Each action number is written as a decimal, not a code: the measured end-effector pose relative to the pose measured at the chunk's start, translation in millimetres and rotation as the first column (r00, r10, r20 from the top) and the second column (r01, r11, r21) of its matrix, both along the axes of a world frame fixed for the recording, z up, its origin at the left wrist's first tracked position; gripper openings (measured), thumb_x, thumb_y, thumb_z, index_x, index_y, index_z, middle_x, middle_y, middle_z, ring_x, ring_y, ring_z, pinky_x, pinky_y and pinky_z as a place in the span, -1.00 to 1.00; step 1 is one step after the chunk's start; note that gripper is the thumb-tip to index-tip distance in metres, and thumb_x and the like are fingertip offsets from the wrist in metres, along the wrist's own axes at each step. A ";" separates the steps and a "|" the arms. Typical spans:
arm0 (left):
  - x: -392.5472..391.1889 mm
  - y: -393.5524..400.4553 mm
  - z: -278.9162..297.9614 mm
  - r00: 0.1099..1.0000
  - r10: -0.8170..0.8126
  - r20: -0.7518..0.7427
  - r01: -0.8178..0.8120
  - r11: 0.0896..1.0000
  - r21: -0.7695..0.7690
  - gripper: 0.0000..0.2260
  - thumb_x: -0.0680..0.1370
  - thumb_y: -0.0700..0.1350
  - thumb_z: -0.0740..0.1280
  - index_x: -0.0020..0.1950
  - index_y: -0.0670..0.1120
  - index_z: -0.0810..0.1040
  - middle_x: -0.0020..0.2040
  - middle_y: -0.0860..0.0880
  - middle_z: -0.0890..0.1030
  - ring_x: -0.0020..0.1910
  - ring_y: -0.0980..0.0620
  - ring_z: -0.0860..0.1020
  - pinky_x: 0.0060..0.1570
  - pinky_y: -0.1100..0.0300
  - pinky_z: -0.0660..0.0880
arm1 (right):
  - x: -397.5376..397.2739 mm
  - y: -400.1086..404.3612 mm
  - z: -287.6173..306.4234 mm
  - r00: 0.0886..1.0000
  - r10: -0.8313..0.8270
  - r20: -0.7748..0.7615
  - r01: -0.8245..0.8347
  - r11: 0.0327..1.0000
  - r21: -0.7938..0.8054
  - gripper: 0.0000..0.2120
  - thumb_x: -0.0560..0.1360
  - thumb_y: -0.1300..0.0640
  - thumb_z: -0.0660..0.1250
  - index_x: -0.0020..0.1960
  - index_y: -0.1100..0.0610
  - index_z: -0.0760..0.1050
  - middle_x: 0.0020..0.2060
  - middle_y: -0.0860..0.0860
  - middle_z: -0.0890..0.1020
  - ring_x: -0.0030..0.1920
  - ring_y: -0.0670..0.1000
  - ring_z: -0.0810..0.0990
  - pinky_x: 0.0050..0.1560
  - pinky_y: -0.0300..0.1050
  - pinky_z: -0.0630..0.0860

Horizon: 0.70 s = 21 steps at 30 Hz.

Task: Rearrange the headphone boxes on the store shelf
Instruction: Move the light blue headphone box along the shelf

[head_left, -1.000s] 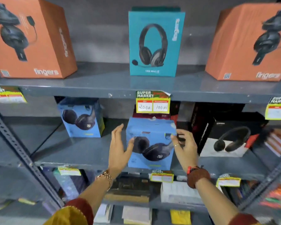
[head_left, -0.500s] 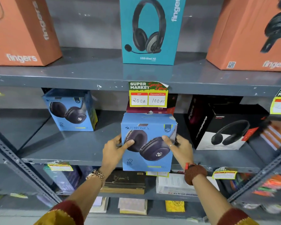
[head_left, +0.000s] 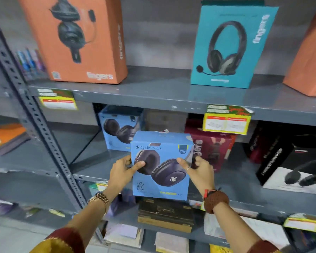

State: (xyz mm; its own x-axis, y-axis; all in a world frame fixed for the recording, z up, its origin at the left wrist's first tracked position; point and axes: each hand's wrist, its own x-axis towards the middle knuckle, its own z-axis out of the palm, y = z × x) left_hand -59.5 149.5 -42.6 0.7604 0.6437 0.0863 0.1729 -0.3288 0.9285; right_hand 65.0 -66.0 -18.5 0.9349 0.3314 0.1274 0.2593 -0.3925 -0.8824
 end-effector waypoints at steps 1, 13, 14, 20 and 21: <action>-8.6 21.9 0.2 1.000 0.017 -0.002 -0.017 1.000 0.001 -0.84 0.30 0.19 0.45 -0.17 0.22 0.60 -0.19 0.17 0.73 -0.17 0.09 0.69 -0.12 -0.10 0.62 | -5.0 23.4 -4.7 0.999 0.025 -0.026 -0.025 1.000 0.015 -0.56 0.29 -0.25 0.42 -0.04 0.07 0.60 -0.19 -0.09 0.70 -0.16 -0.10 0.64 -0.09 -0.11 0.58; -19.9 196.3 -6.9 0.999 0.000 0.041 -0.001 1.000 0.019 -0.83 0.46 -0.22 0.41 0.00 -0.04 0.54 -0.16 0.07 0.64 -0.25 0.25 0.64 -0.30 0.35 0.53 | -27.8 208.5 -22.5 0.988 0.087 -0.127 -0.072 0.990 0.117 -0.71 0.35 -0.02 0.48 -0.01 0.03 0.49 -0.09 -0.03 0.68 0.01 0.00 0.65 0.12 -0.04 0.57; -17.0 207.2 -10.9 0.999 0.003 0.038 -0.004 1.000 0.014 -0.86 0.45 -0.22 0.42 -0.02 -0.11 0.54 -0.18 0.03 0.64 -0.27 0.19 0.64 -0.32 0.36 0.52 | -25.8 218.7 -24.0 0.988 0.079 -0.129 -0.065 0.992 0.108 -0.71 0.36 -0.01 0.48 -0.01 0.07 0.50 -0.09 0.01 0.69 0.01 0.03 0.65 0.11 -0.02 0.57; -8.9 230.6 -33.7 0.999 0.012 0.033 -0.009 0.997 -0.081 -0.77 0.37 -0.05 0.50 -0.09 -0.11 0.56 -0.20 -0.07 0.68 -0.18 -0.11 0.65 -0.28 0.13 0.57 | -23.1 232.5 -28.0 0.986 0.066 -0.151 -0.049 0.992 0.116 -0.65 0.35 -0.02 0.48 0.05 0.09 0.50 0.04 -0.01 0.68 0.09 -0.02 0.64 0.17 -0.09 0.54; -8.1 229.1 -35.2 0.999 -0.003 0.046 0.009 0.993 -0.116 -0.80 0.39 -0.10 0.49 -0.04 -0.06 0.56 -0.14 0.00 0.68 -0.11 -0.05 0.66 -0.23 0.20 0.59 | -23.0 229.9 -29.5 0.987 0.070 -0.147 -0.053 0.992 0.117 -0.67 0.36 -0.01 0.48 0.04 0.06 0.49 0.01 -0.03 0.68 0.08 -0.03 0.64 0.16 -0.11 0.54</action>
